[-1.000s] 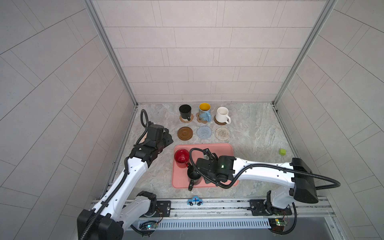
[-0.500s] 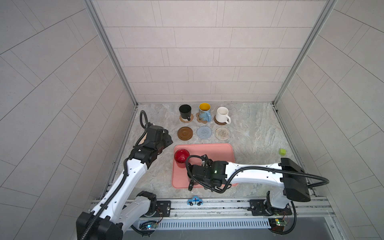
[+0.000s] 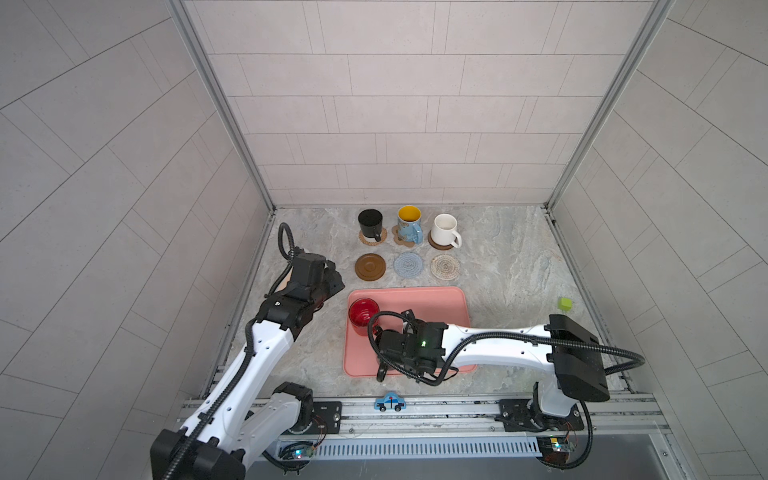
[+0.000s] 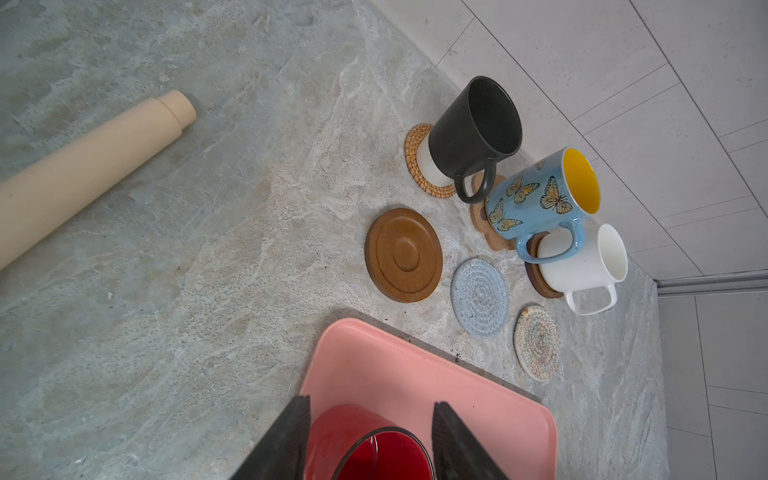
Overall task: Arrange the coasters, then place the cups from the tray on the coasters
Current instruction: 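Lower the right gripper over the white mug with red interior on the tray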
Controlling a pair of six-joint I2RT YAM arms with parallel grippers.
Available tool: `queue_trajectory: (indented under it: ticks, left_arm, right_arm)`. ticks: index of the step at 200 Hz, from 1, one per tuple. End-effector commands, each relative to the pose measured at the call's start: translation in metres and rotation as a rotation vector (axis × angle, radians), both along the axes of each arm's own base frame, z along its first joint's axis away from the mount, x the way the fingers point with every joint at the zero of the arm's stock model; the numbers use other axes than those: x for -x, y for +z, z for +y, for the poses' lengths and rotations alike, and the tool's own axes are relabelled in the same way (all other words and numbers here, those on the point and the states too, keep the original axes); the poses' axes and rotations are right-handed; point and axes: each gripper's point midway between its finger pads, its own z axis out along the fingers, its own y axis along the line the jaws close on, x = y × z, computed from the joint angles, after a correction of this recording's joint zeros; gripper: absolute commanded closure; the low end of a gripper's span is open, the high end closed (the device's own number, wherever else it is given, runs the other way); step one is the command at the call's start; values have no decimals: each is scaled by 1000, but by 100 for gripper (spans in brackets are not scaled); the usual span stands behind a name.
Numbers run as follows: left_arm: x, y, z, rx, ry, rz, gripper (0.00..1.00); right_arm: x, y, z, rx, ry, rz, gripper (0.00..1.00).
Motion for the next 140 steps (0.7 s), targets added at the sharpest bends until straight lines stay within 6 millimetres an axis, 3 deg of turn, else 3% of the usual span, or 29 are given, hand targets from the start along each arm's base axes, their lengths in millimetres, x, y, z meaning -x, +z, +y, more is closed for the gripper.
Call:
queue_trajectory:
  ticks: [1, 64, 140]
  left_arm:
    - [4, -2, 7, -10, 30, 5, 46]
    - [4, -3, 7, 1, 38, 5, 46]
    - [4, -1, 6, 12, 41, -1, 46]
  right_arm:
    - [-6, 0, -15, 47, -40, -31, 57]
    - [-14, -3, -30, 67, -59, -30, 57]
    - [-19, -8, -22, 47, 11, -11, 60]
